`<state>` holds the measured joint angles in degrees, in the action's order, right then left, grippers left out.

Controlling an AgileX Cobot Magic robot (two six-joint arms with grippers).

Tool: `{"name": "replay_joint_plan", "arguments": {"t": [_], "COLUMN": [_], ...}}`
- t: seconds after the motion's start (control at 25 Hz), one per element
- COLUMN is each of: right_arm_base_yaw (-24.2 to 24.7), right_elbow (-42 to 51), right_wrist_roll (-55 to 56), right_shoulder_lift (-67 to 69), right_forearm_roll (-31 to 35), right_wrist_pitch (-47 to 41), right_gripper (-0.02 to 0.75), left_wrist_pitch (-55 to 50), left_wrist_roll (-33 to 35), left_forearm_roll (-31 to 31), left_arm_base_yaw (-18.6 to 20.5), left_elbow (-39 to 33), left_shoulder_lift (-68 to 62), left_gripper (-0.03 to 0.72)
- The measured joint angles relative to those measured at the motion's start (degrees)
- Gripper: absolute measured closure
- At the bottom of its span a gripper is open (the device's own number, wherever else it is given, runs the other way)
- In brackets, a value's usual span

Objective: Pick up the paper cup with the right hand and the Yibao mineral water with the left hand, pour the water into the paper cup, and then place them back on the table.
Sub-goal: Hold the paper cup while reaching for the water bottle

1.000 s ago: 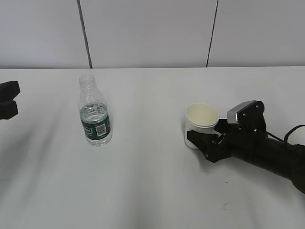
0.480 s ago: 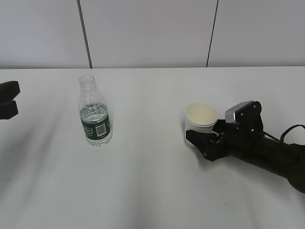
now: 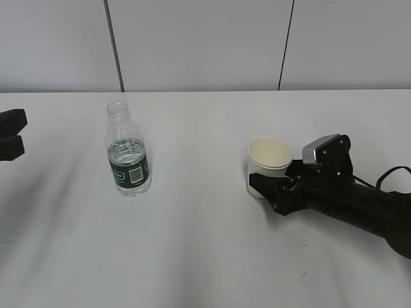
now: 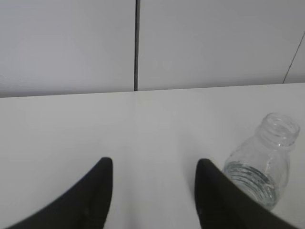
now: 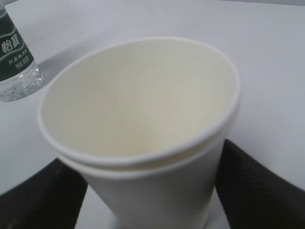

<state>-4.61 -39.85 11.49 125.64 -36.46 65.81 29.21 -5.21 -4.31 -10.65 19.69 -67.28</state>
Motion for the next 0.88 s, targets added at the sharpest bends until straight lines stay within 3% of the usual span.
{"name": "replay_joint_plan", "arguments": {"t": [0.32, 0.88], "right_arm_base_yaw": [0.00, 0.00], "right_elbow": [-0.08, -0.21], "right_wrist_roll": [0.13, 0.13], "right_shoulder_lift": [0.13, 0.17], "right_forearm_roll": [-0.79, -1.00], "right_wrist_pitch": [0.09, 0.09], "right_gripper": [0.180, 0.186], "left_wrist_pitch": [0.00, -2.02], "left_wrist_roll": [0.00, -2.40], "left_forearm_roll": [0.00, 0.00], "left_arm_base_yaw": [0.00, 0.00], "left_elbow": [0.00, 0.00], "left_shoulder_lift": [0.00, 0.00], "left_gripper": [0.332, 0.332]}}
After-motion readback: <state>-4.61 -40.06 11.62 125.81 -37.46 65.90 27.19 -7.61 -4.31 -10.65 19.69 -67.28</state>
